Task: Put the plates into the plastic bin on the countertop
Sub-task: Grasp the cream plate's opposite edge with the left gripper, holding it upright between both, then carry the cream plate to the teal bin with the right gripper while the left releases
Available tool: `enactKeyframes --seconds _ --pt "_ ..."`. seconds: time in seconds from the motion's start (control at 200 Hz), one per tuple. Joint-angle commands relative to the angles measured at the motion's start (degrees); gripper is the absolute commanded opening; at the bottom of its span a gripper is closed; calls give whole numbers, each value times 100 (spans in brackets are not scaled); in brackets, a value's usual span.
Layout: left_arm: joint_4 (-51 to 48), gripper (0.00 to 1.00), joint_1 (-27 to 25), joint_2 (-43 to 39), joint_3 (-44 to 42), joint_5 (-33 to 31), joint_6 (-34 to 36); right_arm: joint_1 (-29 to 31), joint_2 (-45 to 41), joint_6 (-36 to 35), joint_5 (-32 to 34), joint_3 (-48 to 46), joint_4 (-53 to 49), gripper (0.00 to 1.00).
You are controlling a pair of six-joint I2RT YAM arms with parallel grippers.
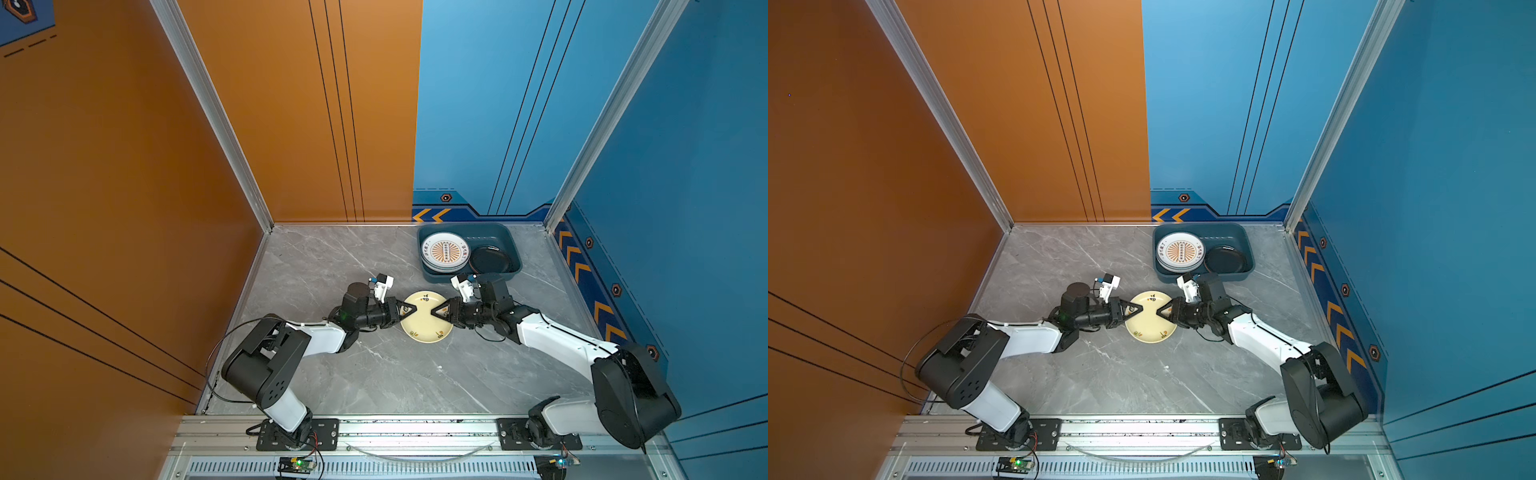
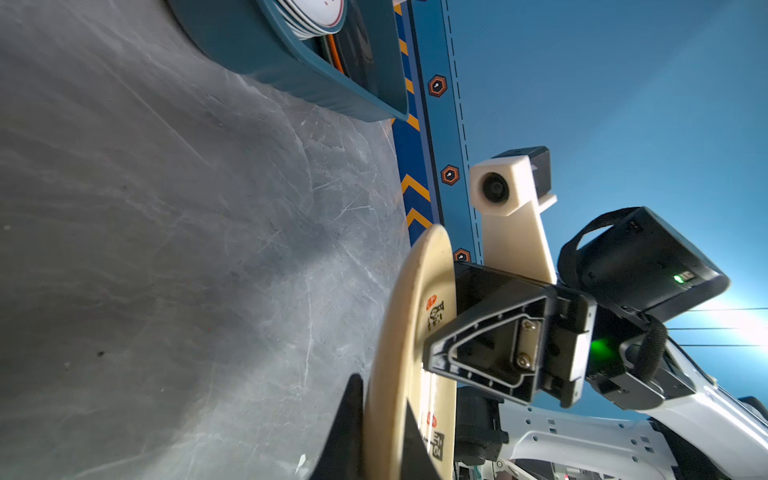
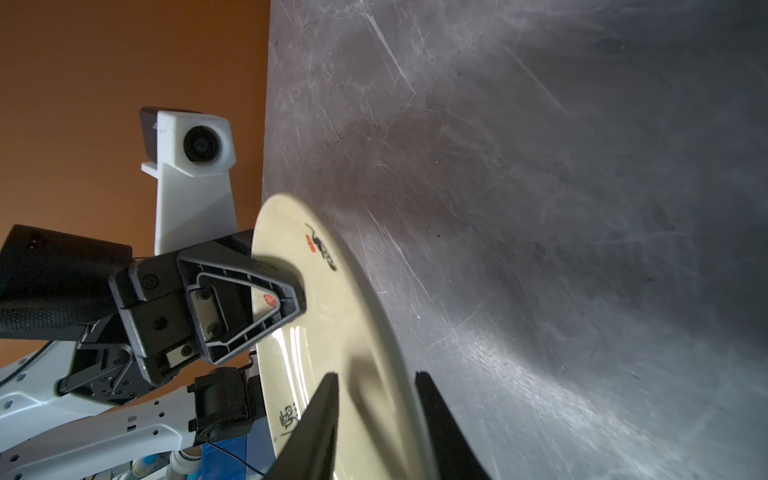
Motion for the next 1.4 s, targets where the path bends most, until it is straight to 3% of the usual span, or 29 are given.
enactKeyframes --seconds 0.0,0.16,0.41,0.736,0.846,0.916,1.121,1.256,1.392 --pt "104 3 -98 30 149 140 42 47 76 207 -466 -70 758 26" --pt "103 4 -124 46 155 120 46 43 114 321 -555 -137 976 16" --pt "100 18 -151 9 164 102 36 -64 -48 322 -515 -147 856 3" --pt "100 59 -195 -161 149 80 22 -402 -327 -98 -257 -23 -67 0" --pt "5 80 -195 -241 148 71 98 -605 -466 -375 -154 108 -571 0" --pt "-307 99 -195 -321 177 27 288 -779 -555 -516 -116 232 -877 0" --pt "-2162 98 -260 -841 461 -477 1348 -1322 -630 -1340 652 1046 -2304 0" --pt "-3611 98 -327 -1245 803 -1018 2087 -1790 -468 -1436 866 1463 -2549 0" --pt "-4538 98 -293 -1571 963 -1488 2538 -2117 -184 -1617 1582 1965 -2857 0"
